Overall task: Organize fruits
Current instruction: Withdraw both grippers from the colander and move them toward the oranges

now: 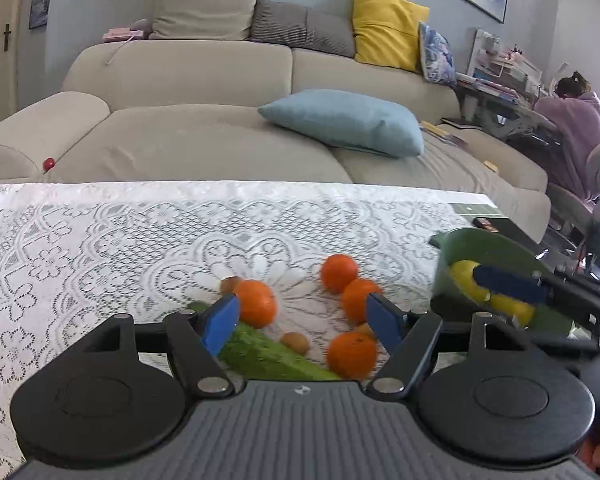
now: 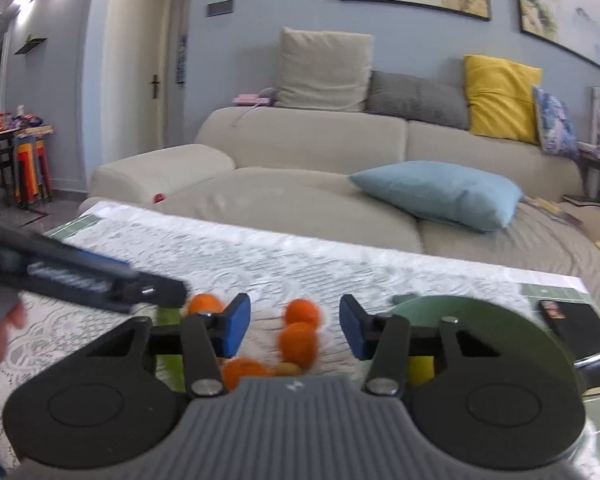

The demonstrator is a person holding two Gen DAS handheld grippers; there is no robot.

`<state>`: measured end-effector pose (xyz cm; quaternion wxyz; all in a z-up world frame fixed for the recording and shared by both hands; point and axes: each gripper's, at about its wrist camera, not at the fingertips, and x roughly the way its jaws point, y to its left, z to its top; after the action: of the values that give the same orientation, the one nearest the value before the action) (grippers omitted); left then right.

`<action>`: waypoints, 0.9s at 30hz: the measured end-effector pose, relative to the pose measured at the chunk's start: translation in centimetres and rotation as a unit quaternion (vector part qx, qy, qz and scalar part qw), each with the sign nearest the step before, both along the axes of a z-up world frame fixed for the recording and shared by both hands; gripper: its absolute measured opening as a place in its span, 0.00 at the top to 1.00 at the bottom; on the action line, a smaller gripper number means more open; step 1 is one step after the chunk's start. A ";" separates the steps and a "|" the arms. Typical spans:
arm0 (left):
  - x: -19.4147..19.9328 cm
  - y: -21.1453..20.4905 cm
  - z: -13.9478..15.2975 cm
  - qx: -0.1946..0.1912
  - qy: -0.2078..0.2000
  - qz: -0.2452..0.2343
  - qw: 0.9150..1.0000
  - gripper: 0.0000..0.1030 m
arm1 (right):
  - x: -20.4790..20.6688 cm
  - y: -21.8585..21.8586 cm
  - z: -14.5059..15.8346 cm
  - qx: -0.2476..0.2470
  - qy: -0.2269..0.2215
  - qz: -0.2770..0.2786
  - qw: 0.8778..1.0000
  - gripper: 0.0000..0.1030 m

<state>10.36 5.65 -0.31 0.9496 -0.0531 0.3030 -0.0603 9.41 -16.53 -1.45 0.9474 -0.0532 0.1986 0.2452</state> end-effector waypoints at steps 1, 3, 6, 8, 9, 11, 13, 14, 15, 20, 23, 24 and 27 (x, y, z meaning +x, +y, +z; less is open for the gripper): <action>0.1 0.3 -0.3 0.000 0.001 0.000 1.000 0.20 | 0.1 0.5 -0.5 -0.002 0.007 0.004 1.000 0.64; 0.3 0.9 -0.8 0.002 -0.001 -0.002 1.000 0.21 | 0.6 1.4 -1.7 -0.005 0.026 0.006 1.000 0.67; 0.8 1.2 -1.5 0.021 0.000 -0.008 1.000 0.23 | 1.8 1.8 -3.0 0.006 0.058 0.003 0.998 0.67; 1.1 1.4 -2.2 0.033 0.005 -0.013 0.999 0.26 | 2.5 1.8 -3.7 0.018 0.078 -0.001 0.997 0.68; 1.2 1.5 -2.4 0.036 0.006 -0.015 0.999 0.27 | 2.8 1.8 -4.1 0.025 0.090 -0.004 0.996 0.68; 1.5 1.6 -2.9 0.032 0.008 -0.017 0.999 0.30 | 3.4 1.7 -4.9 0.037 0.111 -0.004 0.993 0.68; 1.8 1.7 -3.3 0.024 0.012 -0.017 0.999 0.32 | 3.9 1.9 -5.4 0.039 0.123 -0.003 0.992 0.68; 1.9 1.7 -3.5 0.023 0.014 -0.016 1.000 0.32 | 3.9 2.1 -5.7 0.036 0.125 -0.002 0.992 0.68; 1.9 1.5 -3.7 0.026 0.014 -0.015 0.999 0.33 | 4.1 2.2 -5.8 0.035 0.125 -0.002 0.992 0.68; 2.0 0.5 -4.2 0.043 0.007 -0.021 0.999 0.33 | 4.8 2.4 -6.6 0.049 0.140 -0.010 0.989 0.68; 2.4 0.0 -4.3 0.053 0.002 -0.027 0.998 0.33 | 5.3 2.2 -6.8 0.059 0.153 -0.015 0.986 0.66; 2.7 -0.1 -4.4 0.053 0.002 -0.027 0.998 0.33 | 5.4 2.1 -6.9 0.063 0.155 -0.016 0.986 0.66; 3.8 0.4 -4.7 0.044 0.011 -0.017 0.999 0.33 | 5.5 2.0 -7.1 0.068 0.159 -0.016 0.985 0.66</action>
<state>14.20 6.05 -4.96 0.9465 -0.0066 0.3166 -0.0622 14.94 -14.50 -8.54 0.9090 0.0544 0.3304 0.2481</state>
